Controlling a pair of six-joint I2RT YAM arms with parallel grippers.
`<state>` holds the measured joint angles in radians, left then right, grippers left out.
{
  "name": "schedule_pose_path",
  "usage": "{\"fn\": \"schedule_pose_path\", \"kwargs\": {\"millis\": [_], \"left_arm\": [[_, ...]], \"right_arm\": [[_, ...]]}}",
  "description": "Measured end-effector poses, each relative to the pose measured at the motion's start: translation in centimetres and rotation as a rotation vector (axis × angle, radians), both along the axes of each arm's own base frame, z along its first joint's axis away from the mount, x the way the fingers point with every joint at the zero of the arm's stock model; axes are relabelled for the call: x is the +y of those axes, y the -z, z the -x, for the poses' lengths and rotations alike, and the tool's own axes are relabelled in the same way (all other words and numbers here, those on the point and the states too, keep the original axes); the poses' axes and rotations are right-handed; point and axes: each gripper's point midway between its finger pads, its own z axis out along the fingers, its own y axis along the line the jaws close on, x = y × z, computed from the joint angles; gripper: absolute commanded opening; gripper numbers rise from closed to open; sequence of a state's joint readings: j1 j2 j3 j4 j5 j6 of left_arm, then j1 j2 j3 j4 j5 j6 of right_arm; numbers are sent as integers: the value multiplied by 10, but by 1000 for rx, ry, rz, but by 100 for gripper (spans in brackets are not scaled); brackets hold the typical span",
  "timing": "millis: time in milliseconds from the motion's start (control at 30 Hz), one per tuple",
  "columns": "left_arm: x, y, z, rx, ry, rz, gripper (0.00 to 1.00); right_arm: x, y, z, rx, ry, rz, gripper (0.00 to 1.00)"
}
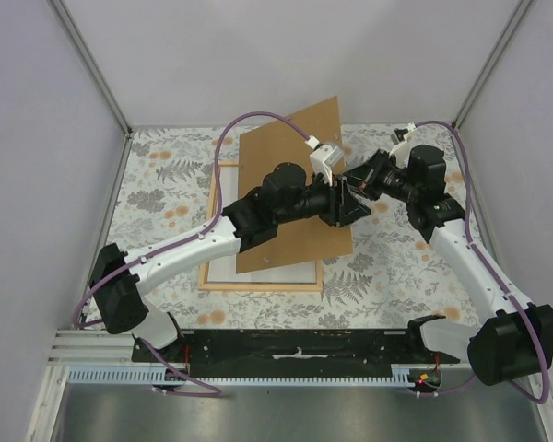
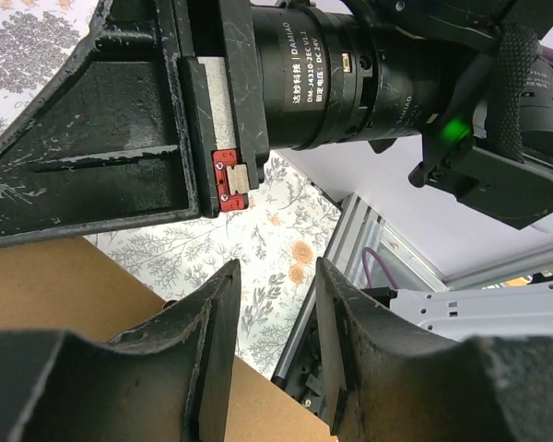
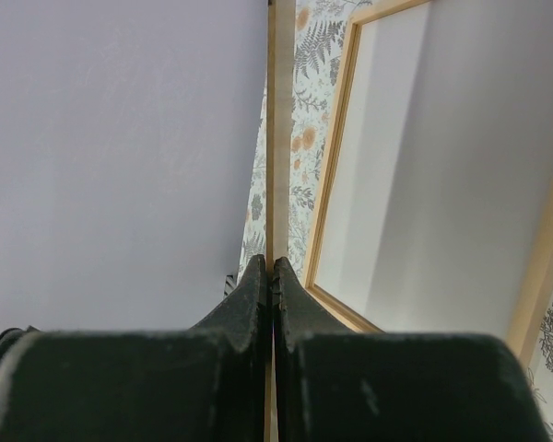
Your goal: Put the photo into the frame
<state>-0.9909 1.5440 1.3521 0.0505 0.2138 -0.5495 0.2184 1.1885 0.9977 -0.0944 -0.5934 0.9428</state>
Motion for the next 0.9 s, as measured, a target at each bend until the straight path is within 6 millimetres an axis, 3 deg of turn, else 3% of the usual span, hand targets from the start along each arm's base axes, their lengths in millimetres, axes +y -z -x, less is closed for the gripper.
{"fn": "schedule_pose_path", "kwargs": {"millis": [333, 900], "left_arm": [[5, 14, -9, 12, -66, -39, 43], [24, 12, -41, -8, -231, -50, 43]], "right_arm": [[0, -1, -1, -4, 5, 3, 0], [-1, 7, 1, 33, 19, 20, 0]]}}
